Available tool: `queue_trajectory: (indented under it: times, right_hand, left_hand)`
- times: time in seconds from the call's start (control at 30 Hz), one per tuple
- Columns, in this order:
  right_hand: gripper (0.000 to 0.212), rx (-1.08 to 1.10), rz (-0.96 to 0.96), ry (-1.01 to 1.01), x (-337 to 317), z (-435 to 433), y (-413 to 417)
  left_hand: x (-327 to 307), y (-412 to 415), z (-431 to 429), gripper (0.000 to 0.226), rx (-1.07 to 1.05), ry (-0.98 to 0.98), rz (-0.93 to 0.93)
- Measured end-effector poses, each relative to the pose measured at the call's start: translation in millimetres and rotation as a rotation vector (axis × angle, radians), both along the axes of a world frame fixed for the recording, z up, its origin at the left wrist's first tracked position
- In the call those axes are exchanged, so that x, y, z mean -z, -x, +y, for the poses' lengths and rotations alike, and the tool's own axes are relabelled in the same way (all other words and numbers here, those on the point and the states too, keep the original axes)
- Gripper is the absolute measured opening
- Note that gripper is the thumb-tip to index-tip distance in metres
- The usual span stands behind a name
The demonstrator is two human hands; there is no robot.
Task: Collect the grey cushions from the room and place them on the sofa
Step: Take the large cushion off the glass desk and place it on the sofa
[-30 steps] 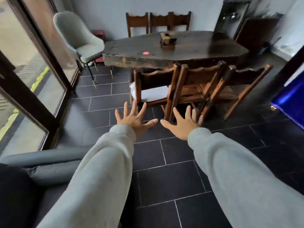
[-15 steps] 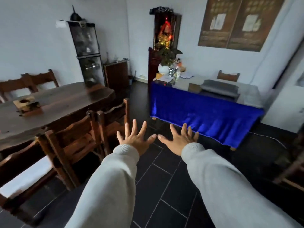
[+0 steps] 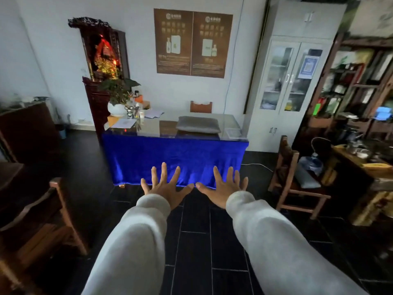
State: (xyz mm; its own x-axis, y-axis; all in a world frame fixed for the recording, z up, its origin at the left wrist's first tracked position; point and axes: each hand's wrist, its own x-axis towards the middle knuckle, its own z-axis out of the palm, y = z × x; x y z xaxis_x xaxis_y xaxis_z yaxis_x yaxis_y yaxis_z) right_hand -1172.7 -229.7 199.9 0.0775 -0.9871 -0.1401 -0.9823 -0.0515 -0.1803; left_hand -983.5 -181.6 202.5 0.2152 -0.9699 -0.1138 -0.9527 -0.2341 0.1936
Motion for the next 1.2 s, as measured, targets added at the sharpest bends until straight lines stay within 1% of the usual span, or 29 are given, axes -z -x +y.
queue_trajectory:
  times: [0.1, 0.17, 0.2, 0.3, 0.37, 0.47, 0.63, 0.77, 0.83, 1.03, 1.13, 1.2]
  right_hand:
    - [0.143, -0.012, 0.046, 0.012, 4, -27, -5]
    - [0.149, -0.007, 0.076, 0.008, 8, -50, -9]
    - [0.146, 0.001, 0.083, 0.004, 11, -63, -12]
    - [0.124, 0.014, 0.118, -0.008, 20, -109, -17]
    - [0.118, 0.009, 0.125, -0.016, 25, -148, -19]
    - [0.116, 0.005, 0.126, -0.012, 25, -219, -19]
    - [0.114, 0.031, 0.087, -0.041, 13, -345, -11]
    - [0.115, 0.053, 0.080, -0.072, 4, -438, -11]
    - [0.114, 0.055, 0.073, -0.089, 4, -478, -13]
    - [0.114, 0.039, 0.081, -0.147, 27, -593, -36]
    - [0.114, 0.055, 0.087, -0.176, 44, -654, -51]
    - [0.114, 0.075, 0.098, -0.192, 54, -697, -63]
  left_hand:
    - [2, -6, -38, 0.092, 0.078, -0.026, -0.004]
    - [9, -12, -64, 0.092, 0.111, -0.041, -0.007]
    - [12, -16, -78, 0.093, 0.113, -0.049, -0.007]
    - [22, -28, -127, 0.095, 0.107, -0.077, -0.033]
    - [28, -39, -164, 0.095, 0.097, -0.066, -0.034]
    - [37, -61, -230, 0.096, 0.063, -0.047, -0.052]
    - [43, -83, -344, 0.097, 0.055, -0.090, -0.068]
    - [35, -93, -436, 0.099, 0.005, -0.052, 0.022]
    - [34, -96, -472, 0.098, 0.016, -0.069, 0.030]
    - [47, -126, -587, 0.099, -0.008, -0.130, 0.041]
    - [57, -147, -652, 0.097, 0.007, -0.161, 0.027]
    - [62, -163, -701, 0.097, 0.000, -0.175, 0.052]
